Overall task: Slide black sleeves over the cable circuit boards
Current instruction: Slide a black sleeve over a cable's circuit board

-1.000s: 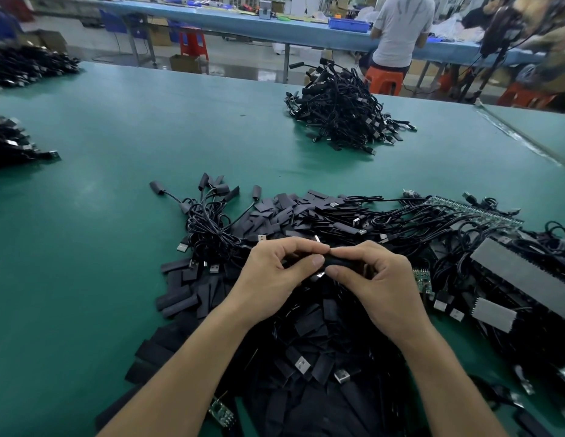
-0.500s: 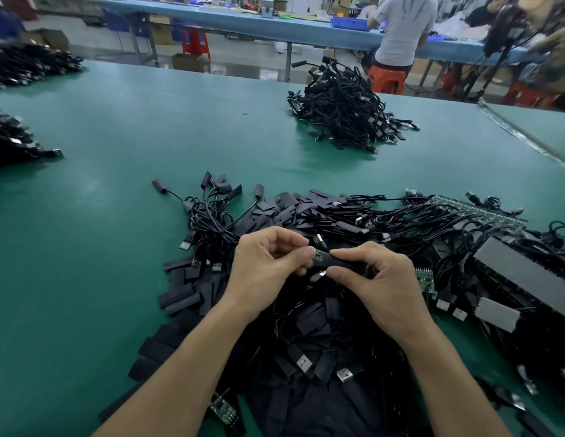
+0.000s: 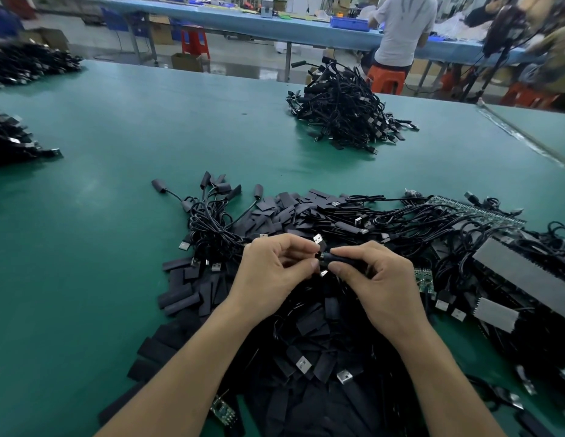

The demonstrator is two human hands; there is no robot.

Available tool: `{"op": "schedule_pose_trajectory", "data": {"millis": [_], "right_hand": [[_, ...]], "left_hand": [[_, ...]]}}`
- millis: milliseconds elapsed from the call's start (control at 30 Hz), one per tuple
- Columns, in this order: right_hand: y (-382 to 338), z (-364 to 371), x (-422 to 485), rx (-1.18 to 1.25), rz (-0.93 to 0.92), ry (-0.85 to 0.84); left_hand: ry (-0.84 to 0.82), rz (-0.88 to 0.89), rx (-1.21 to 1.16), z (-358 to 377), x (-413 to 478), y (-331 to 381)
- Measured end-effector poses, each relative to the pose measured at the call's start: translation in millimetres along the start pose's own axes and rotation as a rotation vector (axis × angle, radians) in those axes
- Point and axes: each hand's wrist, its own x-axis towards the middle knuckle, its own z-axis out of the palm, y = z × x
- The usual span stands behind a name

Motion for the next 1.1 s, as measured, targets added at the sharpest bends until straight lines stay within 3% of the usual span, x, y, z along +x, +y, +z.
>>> {"op": "schedule_pose_trajectory", "data": {"millis": [233, 467, 800, 1100], "right_hand": [[-3, 1, -1, -0.006, 0.003, -0.02], [-5, 4, -1, 0.086, 0.16, 0.183], [-11, 14, -2, 0.337, 0.222, 0.068], [-15, 6, -1, 0.101, 0.192, 0.204]], "left_hand": [[0.005, -0.003, -0.01, 1, 0, 2], [0.069, -0.048, -0.08, 0, 0, 1], [0.073, -0.082, -0.049, 1, 1, -1], [0.151, -0.015, -0.048, 0, 1, 5]]}}
